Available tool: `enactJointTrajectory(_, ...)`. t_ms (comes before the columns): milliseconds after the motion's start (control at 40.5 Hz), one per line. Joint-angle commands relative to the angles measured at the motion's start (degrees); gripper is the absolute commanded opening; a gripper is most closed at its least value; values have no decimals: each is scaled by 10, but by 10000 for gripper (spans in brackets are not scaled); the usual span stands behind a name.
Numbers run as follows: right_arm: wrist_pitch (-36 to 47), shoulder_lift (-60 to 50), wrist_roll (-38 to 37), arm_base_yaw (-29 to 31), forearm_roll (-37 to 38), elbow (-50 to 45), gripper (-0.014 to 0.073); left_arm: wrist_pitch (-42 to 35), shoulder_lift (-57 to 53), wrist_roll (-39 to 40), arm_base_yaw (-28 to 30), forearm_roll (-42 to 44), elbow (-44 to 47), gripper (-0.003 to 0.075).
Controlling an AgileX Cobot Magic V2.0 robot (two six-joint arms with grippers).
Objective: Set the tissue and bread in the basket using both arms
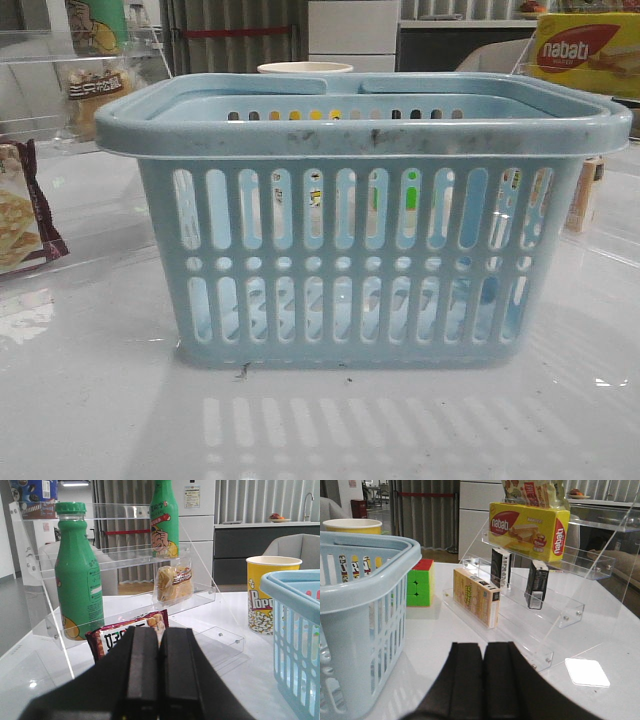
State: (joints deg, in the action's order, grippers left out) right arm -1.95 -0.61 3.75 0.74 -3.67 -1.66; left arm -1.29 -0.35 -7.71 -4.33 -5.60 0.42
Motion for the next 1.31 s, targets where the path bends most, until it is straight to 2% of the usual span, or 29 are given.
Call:
enactJointTrajectory(0,53,-10,2,2,-3,-1,57,-52,-9,1,2,-2,-1,91)
enactJointTrajectory(741,59,-10,2,2,-3,-1,57,-52,-9,1,2,-2,-1,91)
enactJointTrajectory(914,83,-10,2,2,-3,6,57,-82,-9,1,2,-2,-3,91)
enactJointTrajectory(1086,40,-10,1,0,-4,108,57,-56,-6,1,0,-3,-80,91)
enactJointTrajectory(1284,-82,47,1,0,-4,277,57,68,50,1,0,-3,-242,91)
